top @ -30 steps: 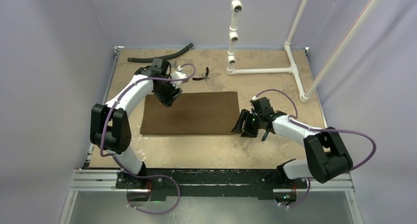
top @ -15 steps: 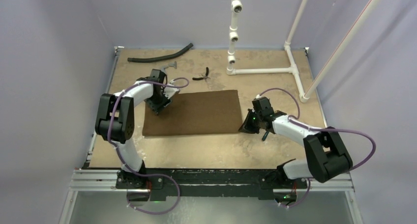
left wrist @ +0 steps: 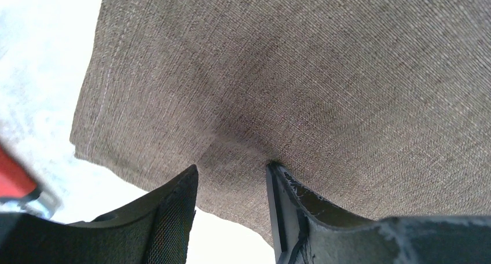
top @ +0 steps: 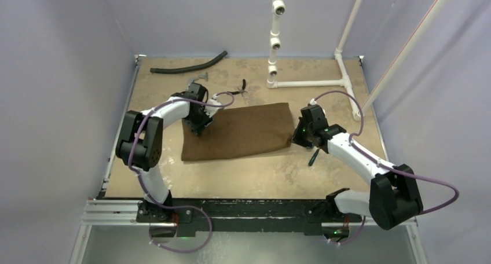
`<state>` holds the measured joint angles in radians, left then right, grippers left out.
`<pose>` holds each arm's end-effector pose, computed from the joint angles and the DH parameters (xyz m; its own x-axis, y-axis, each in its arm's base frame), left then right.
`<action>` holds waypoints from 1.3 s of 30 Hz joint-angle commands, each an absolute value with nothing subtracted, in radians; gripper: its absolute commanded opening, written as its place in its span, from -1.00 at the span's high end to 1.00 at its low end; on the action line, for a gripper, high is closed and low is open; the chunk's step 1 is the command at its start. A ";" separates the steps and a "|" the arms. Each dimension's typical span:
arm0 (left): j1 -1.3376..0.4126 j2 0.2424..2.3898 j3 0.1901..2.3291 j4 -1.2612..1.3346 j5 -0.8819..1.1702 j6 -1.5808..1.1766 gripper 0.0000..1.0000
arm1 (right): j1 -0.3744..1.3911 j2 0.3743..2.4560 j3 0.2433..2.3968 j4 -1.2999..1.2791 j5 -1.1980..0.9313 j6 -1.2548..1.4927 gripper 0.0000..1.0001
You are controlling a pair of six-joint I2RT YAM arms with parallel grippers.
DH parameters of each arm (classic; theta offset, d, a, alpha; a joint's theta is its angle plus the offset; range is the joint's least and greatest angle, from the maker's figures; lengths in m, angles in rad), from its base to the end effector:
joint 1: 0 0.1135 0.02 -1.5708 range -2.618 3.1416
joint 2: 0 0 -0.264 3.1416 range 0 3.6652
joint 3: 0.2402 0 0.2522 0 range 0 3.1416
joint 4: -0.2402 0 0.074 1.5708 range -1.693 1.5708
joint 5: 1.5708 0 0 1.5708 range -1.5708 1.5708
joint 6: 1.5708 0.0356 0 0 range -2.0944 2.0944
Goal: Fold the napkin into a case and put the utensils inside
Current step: Fold the rectangle-folded napkin at the center of the board.
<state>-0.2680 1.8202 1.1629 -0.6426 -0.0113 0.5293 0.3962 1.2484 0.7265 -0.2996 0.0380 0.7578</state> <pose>0.3329 -0.0910 0.1616 -0.6698 0.7075 -0.2255 0.6952 0.7041 0.1445 0.2342 0.0965 0.2136 -0.7393 0.4353 -0.5139 0.2015 0.8711 0.4480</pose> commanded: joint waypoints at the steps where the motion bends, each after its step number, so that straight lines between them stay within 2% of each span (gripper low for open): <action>1: -0.304 1.808 1.175 -0.681 0.171 0.446 0.08 | 0.386 1.252 0.777 -0.395 0.133 0.703 1.00; 5: -0.292 1.736 1.248 -0.748 0.214 0.433 0.07 | 0.374 1.269 0.818 -0.419 0.171 0.671 1.00; 10: -0.186 1.652 1.356 -0.831 0.225 0.452 -0.03 | 0.400 1.276 0.952 -0.376 0.137 0.590 1.00; 19: 0.080 1.635 1.330 -0.814 0.210 0.497 -0.05 | 0.815 1.528 1.258 -0.360 0.114 0.612 1.00; 26: 0.188 1.644 1.275 -0.796 0.233 0.520 -0.04 | 1.054 1.872 1.627 -0.353 0.011 0.543 1.00; 31: 0.245 1.630 1.226 -0.787 0.245 0.555 -0.03 | 1.089 2.047 1.819 -0.364 -0.034 0.521 1.00; 39: 0.293 1.609 1.183 -0.787 0.262 0.599 -0.02 | 1.088 2.146 1.931 -0.413 -0.070 0.522 1.00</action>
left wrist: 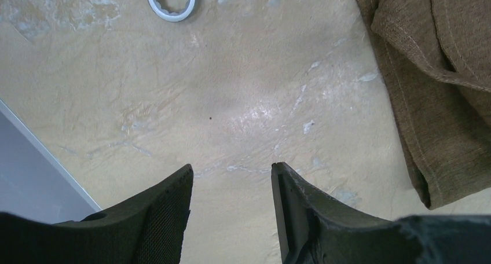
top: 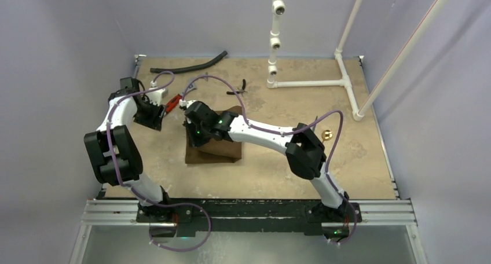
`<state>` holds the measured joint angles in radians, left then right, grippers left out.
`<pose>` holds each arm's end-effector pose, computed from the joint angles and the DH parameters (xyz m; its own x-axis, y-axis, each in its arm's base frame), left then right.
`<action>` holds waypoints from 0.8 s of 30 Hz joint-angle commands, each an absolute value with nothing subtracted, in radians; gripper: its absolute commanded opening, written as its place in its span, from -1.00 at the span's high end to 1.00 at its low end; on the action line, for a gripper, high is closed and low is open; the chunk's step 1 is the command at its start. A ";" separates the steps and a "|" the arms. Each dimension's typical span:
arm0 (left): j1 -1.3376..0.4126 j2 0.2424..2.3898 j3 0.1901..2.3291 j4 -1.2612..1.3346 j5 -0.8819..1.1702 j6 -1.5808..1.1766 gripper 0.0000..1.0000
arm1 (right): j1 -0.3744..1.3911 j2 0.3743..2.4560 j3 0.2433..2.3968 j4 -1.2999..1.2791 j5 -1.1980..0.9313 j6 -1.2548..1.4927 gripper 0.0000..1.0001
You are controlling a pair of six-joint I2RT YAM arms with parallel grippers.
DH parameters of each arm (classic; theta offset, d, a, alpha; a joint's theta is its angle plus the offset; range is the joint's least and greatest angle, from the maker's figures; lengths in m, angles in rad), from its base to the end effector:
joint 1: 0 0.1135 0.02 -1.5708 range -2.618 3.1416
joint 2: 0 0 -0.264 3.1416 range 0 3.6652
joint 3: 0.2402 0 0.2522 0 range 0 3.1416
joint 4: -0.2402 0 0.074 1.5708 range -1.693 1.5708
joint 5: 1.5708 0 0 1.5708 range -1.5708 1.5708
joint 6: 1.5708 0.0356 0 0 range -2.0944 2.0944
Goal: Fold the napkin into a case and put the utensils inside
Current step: Fold the rectangle-folded napkin at the center of the board.
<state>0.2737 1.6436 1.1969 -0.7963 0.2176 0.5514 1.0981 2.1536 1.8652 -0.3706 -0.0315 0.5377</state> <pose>0.3112 0.0794 0.2221 -0.8796 0.2844 -0.3813 0.3097 0.9508 -0.0054 0.2284 0.4491 0.2547 -0.7010 -0.2465 -0.6692 -0.6313 0.6510 0.4215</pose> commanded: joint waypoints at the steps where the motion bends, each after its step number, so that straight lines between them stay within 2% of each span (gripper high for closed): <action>1: 0.294 1.610 1.182 -0.788 0.266 0.600 -0.02 | 1.084 2.145 1.936 -0.419 -0.057 0.526 1.00; 5: 0.296 1.615 1.180 -0.792 0.281 0.600 -0.02 | 1.023 2.095 1.921 -0.416 -0.004 0.594 1.00; 10: 0.296 1.617 1.190 -0.800 0.292 0.602 -0.01 | 0.913 1.925 1.746 -0.274 0.026 0.680 1.00; 15: 0.296 1.610 1.195 -0.803 0.299 0.602 0.00 | 0.897 1.878 1.663 -0.242 0.084 0.716 1.00; 18: 0.296 1.614 1.198 -0.806 0.305 0.600 0.00 | 0.951 1.921 1.675 -0.187 0.035 0.702 1.00; 24: 0.296 1.617 1.202 -0.807 0.296 0.604 0.00 | 1.097 2.174 1.884 -0.298 -0.131 0.610 1.00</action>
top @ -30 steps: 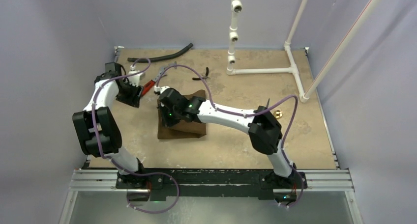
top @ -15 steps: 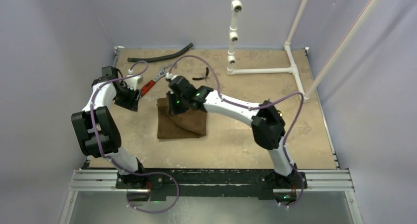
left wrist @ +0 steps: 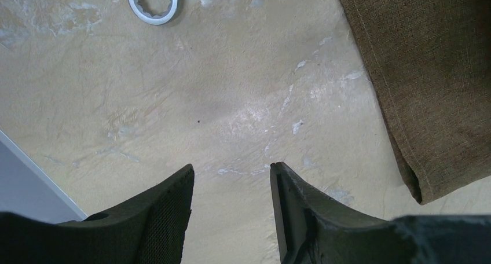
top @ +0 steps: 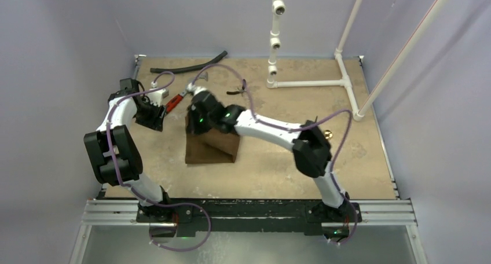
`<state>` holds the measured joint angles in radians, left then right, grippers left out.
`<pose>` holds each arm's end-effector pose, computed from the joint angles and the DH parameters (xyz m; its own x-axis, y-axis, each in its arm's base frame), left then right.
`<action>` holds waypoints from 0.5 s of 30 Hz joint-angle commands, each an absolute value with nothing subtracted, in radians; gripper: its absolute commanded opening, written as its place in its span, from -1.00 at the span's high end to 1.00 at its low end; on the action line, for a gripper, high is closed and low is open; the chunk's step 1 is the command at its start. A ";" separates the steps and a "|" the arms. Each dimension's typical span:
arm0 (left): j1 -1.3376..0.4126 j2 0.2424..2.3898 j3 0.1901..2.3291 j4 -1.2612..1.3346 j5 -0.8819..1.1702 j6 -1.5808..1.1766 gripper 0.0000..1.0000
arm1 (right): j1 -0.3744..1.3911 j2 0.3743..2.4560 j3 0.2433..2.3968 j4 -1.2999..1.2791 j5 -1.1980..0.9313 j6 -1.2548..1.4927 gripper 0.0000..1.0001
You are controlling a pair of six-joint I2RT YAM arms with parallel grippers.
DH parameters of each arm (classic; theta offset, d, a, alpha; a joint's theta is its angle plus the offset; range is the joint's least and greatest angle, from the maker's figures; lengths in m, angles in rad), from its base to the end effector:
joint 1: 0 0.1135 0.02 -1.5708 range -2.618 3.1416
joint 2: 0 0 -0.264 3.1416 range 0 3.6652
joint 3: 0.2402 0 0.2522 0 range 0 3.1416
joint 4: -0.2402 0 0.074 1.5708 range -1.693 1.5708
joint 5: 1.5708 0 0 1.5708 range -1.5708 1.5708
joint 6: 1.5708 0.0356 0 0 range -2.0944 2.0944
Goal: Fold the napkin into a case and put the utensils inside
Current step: Fold the rectangle-folded napkin at the center of the board.
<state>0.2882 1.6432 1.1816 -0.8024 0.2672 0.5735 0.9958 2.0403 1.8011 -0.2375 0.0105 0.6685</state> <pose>0.3074 0.0813 0.2181 -0.8750 0.2864 -0.3903 0.3299 0.9428 -0.0476 0.2663 0.4102 0.2989 -0.7128 0.0397 -0.7003 -0.4999 0.6716 0.5469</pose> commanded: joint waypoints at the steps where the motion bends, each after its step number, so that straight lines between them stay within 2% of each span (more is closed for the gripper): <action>1: 0.297 1.617 1.204 -0.808 0.295 0.604 0.00 | 1.105 2.200 1.905 -0.324 -0.146 0.597 1.00; 5: 0.296 1.618 1.206 -0.807 0.296 0.606 0.00 | 1.108 2.240 1.915 -0.412 -0.192 0.558 0.99; 6: 0.296 1.621 1.207 -0.808 0.297 0.606 0.00 | 1.106 2.240 1.910 -0.429 -0.183 0.553 0.89; 9: 0.296 1.632 1.212 -0.818 0.305 0.605 -0.01 | 1.094 2.216 1.896 -0.455 -0.154 0.555 -0.05; 11: 0.296 1.635 1.213 -0.825 0.317 0.604 -0.02 | 1.073 2.174 1.873 -0.435 -0.147 0.571 -0.50; 13: 0.296 1.637 1.212 -0.836 0.329 0.607 -0.02 | 1.044 2.115 1.843 -0.385 -0.164 0.584 -0.63; 15: 0.296 1.642 1.211 -0.851 0.343 0.613 -0.02 | 1.004 2.057 1.835 -0.359 -0.203 0.595 -0.66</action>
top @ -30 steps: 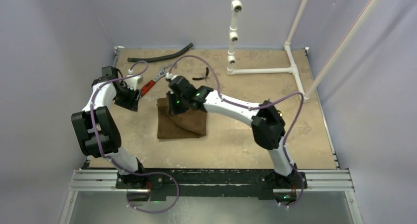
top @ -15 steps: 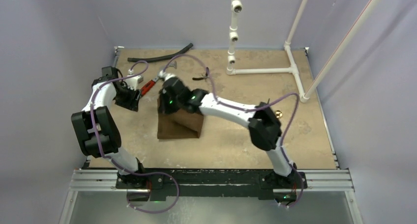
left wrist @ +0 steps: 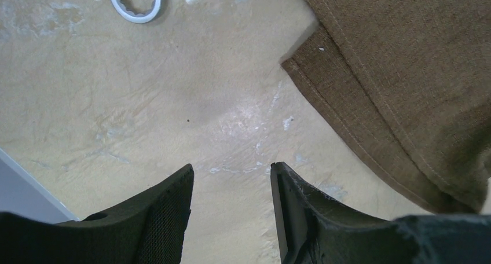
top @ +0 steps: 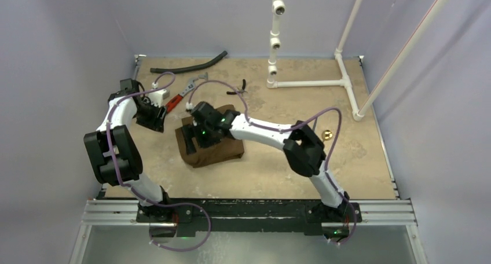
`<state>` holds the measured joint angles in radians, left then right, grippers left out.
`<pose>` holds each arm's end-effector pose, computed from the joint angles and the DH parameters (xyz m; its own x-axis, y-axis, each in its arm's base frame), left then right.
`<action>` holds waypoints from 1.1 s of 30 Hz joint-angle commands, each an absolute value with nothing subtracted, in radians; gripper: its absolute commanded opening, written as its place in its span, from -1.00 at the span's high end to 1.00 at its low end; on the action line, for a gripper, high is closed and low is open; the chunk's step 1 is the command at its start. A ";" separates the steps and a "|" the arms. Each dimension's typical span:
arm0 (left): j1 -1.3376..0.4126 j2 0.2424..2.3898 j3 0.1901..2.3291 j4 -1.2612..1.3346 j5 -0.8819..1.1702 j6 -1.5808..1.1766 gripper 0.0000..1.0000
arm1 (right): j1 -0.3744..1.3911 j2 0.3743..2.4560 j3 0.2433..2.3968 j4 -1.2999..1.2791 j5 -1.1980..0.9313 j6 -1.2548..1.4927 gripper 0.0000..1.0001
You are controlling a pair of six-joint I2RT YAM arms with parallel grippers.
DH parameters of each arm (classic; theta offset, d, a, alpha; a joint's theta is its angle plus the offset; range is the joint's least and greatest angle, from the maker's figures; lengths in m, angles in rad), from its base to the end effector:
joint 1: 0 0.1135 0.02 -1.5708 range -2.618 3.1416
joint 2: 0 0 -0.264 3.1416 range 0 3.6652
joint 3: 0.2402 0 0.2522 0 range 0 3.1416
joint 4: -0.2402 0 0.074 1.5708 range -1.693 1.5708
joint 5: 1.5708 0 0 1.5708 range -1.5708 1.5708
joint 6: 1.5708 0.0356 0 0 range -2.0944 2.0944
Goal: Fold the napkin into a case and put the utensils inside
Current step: Fold the rectangle-folded napkin at the center of the board, then rotate the square-folded napkin at the center of the board.
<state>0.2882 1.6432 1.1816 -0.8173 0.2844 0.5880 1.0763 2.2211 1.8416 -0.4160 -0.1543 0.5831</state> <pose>0.3061 0.0803 0.2178 -0.8724 0.2967 -0.3885 0.3468 0.9358 -0.0640 0.2353 0.4480 0.2106 -0.7900 -0.3187 -0.5238 -0.5820 0.6586 0.4770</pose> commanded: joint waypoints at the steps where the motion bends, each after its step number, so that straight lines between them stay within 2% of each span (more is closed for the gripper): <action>1: 0.295 1.646 1.208 -0.858 0.350 0.614 -0.02 | 0.985 2.033 1.831 -0.349 -0.223 0.602 -0.67; 5: 0.294 1.664 1.181 -0.855 0.377 0.608 -0.03 | 0.901 1.931 1.785 -0.295 -0.245 0.598 -0.66; 11: 0.241 1.681 1.103 -0.793 0.386 0.561 -0.01 | 0.806 2.004 1.839 -0.504 0.114 0.469 -0.60; 15: 0.165 1.673 1.057 -0.734 0.360 0.510 0.05 | 0.804 1.921 1.648 -0.460 0.154 0.481 -0.52; 18: 0.149 1.674 1.060 -0.707 0.366 0.483 0.13 | 0.807 1.780 1.422 -0.313 0.114 0.479 -0.24; 20: 0.147 1.693 1.069 -0.693 0.367 0.468 0.18 | 0.813 1.719 1.309 -0.248 0.061 0.490 -0.15; 22: 0.141 1.712 1.081 -0.685 0.370 0.456 0.19 | 0.828 1.698 1.245 -0.243 0.026 0.495 -0.26; 25: 0.130 1.719 1.101 -0.687 0.398 0.438 0.20 | 0.890 1.682 1.155 -0.220 0.092 0.519 -0.41; 27: 0.112 1.705 1.111 -0.686 0.404 0.426 0.21 | 0.901 1.667 1.097 -0.180 0.105 0.550 -0.31; 30: 0.083 1.681 1.134 -0.703 0.396 0.418 0.22 | 0.901 1.628 1.049 -0.118 0.118 0.588 -0.06; 33: 0.075 1.660 1.158 -0.726 0.394 0.418 0.25 | 0.901 1.596 1.058 -0.104 0.128 0.608 0.02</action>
